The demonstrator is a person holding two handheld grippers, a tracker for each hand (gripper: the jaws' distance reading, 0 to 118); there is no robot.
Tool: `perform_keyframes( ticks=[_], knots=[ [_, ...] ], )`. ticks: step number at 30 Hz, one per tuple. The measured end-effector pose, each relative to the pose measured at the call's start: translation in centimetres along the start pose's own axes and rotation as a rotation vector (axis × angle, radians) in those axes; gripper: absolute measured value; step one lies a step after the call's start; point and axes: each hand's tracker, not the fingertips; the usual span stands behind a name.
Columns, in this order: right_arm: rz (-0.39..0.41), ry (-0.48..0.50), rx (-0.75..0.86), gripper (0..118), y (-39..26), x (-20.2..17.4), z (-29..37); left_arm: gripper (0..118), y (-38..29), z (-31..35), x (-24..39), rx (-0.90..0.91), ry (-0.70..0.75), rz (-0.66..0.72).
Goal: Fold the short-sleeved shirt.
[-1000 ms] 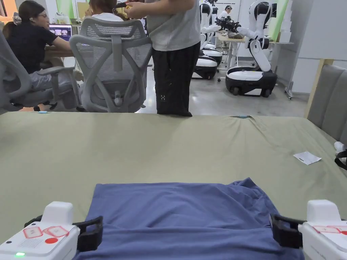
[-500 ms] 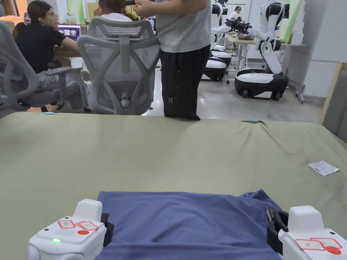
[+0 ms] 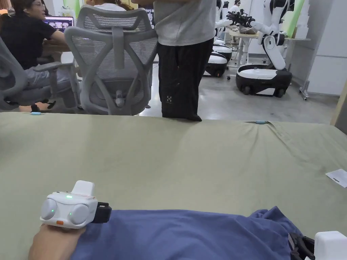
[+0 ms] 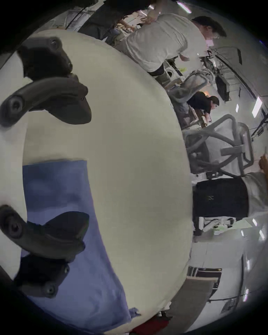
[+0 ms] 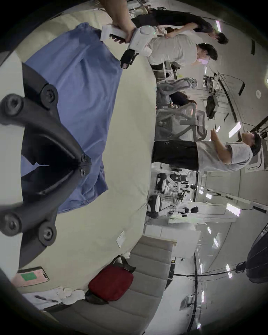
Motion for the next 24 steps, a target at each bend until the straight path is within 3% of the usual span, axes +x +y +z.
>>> perform_keyframes(
  ticks=[2,4,5,6,7,8,9,10,11,12,14,15,17,19,24],
  knots=[
    [0.007,-0.009,-0.024,0,0.5,0.9,-1.5,96,-0.1,-2.2,0.3,-0.073,-0.012,0.000],
    [0.017,-0.051,-0.091,0,1.3,2.3,-4.1,82,-0.5,-3.3,0.5,-0.127,-0.101,0.013],
    [0.022,-0.076,-0.116,0,1.6,3.0,-5.5,81,-0.2,-2.7,0.4,-0.106,-0.061,0.018],
    [0.015,-0.091,-0.141,0,1.9,3.9,-7.2,68,0.3,-2.0,0.2,-0.114,-0.080,0.013],
    [0.001,-0.096,-0.182,5,2.2,4.7,-9.1,46,0.5,-1.2,0.3,-0.121,-0.144,-0.007],
    [-0.010,-0.104,-0.221,21,2.4,5.4,-10.7,12,0.5,0.1,0.8,-0.105,-0.131,-0.037],
    [-0.024,-0.094,-0.262,62,2.5,6.1,-12.6,1,0.6,1.2,1.1,-0.066,-0.122,-0.075],
    [-0.029,-0.095,-0.316,92,2.4,6.8,-14.8,1,0.8,2.5,1.2,-0.032,-0.101,-0.064],
    [-0.033,-0.096,-0.366,109,2.2,7.2,-16.4,1,0.9,3.6,1.2,-0.003,-0.111,-0.062],
    [-0.052,-0.101,-0.383,112,1.9,7.5,-17.7,1,1.1,4.8,1.5,0.021,-0.126,-0.058],
    [-0.072,-0.134,-0.413,110,1.3,8.0,-19.8,1,1.1,6.7,1.6,0.045,-0.137,-0.078],
    [-0.100,-0.129,-0.450,101,0.8,8.2,-20.6,1,1.1,7.6,1.6,0.058,-0.135,-0.085],
    [-0.112,-0.050,-0.513,59,0.4,8.0,-20.6,1,1.1,8.4,1.6,0.070,-0.139,-0.097],
    [-0.060,-0.047,-0.438,2,1.0,6.8,-18.9,1,1.0,9.4,1.6,0.078,-0.138,-0.103],
    [-0.043,-0.034,-0.335,2,3.2,6.0,-13.8,1,0.8,11.8,0.7,0.121,-0.132,-0.070]
  ],
)
